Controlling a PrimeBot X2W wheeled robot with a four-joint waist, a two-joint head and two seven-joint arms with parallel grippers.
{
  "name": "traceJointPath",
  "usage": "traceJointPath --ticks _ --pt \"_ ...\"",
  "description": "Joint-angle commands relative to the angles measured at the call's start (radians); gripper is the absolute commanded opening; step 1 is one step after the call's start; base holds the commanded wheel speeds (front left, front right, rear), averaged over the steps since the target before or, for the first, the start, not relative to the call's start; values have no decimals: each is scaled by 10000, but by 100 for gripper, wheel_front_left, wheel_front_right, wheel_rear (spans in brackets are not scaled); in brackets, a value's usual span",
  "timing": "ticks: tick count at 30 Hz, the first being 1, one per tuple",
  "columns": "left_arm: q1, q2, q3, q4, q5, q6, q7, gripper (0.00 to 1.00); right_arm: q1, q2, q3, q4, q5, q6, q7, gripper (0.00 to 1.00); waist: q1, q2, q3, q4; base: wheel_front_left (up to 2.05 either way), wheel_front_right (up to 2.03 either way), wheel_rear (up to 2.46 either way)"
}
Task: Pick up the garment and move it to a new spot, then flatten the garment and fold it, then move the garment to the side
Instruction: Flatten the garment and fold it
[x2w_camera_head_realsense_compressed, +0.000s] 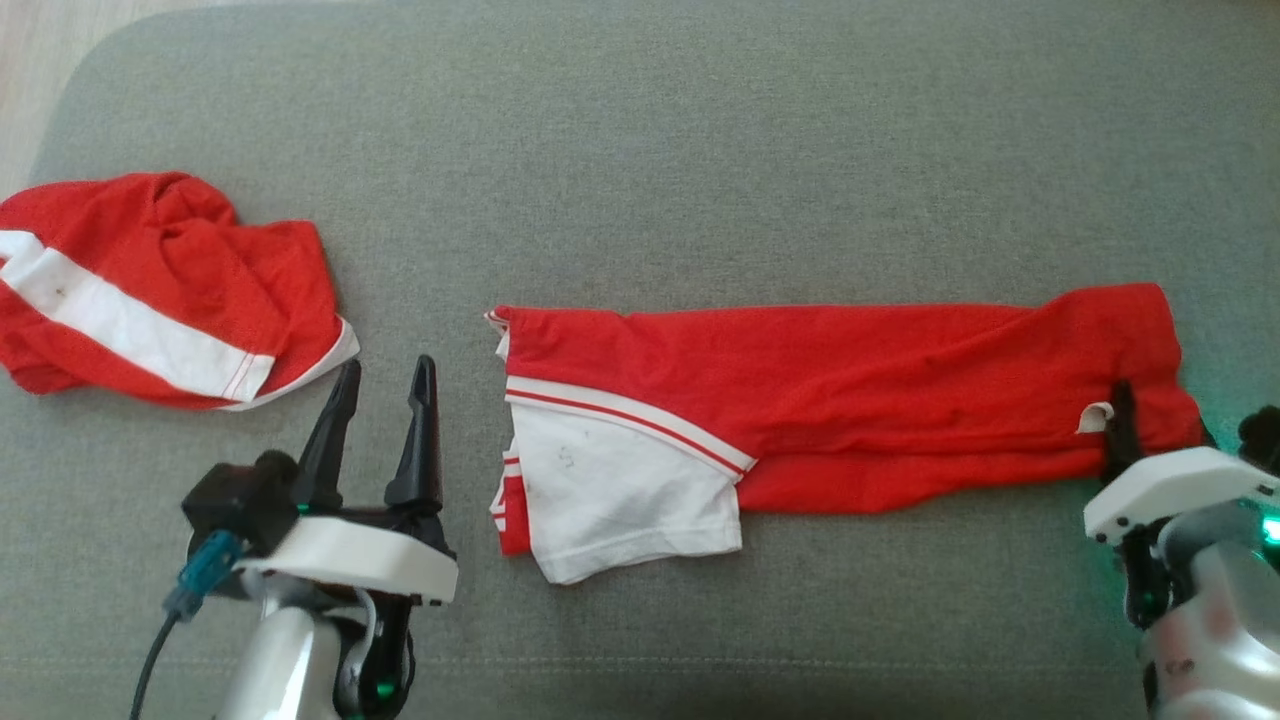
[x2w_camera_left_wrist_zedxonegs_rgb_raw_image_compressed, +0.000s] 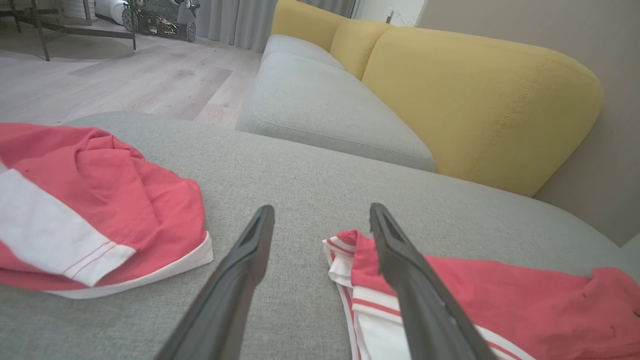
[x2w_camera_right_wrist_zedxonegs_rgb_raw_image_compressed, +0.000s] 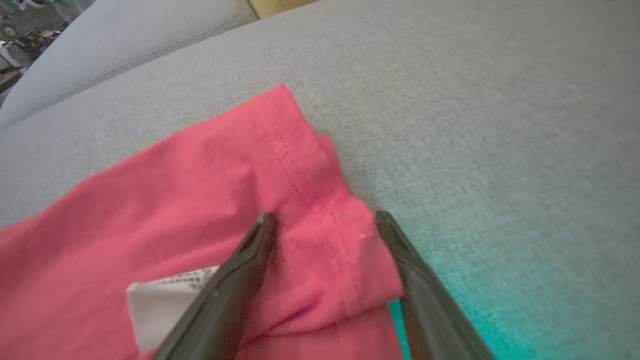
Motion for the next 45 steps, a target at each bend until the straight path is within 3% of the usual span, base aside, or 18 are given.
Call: traceJointPath --ticks 1,4,6,7,18,23,29,36,45 --pt "-479 25 301 -289 16 54 -120 100 -259 20 345 -52 166 -7 83 100 0 0 -2 -3 0 0 0" --pt "-483 25 298 -287 7 79 -120 100 -350 47 818 97 505 -7 217 100 0 0 -30 -22 0 0 0" --pt "-484 25 308 -289 -2 102 -120 100 -402 71 1038 83 879 -7 241 4 0 0 -66 -42 0 0 0" --pt "-481 25 319 -293 -6 114 -120 100 -417 47 1144 50 1044 -7 232 0 0 0 -84 -55 0 0 0" --pt "-402 24 407 -345 -86 183 -120 100 -450 -885 1256 -1 1739 -7 -203 0 0 0 -330 -167 0 0 0" --pt "-360 24 403 -367 -127 185 -120 100 -574 -1569 633 365 1354 -7 -435 0 0 0 -441 -185 0 0 0" --pt "-288 24 411 -385 -204 198 -120 100 -1077 -2189 -934 983 299 -7 -783 0 0 0 -585 -207 0 0 0" --pt "-131 24 412 -330 -336 212 -120 100 -1581 -1552 -1369 938 -446 -7 -751 0 0 0 -878 -246 0 0 0" --pt "164 24 471 -285 -450 228 -120 100 -1533 224 271 -882 -10 -7 -34 0 0 0 -1497 -365 0 0 0"
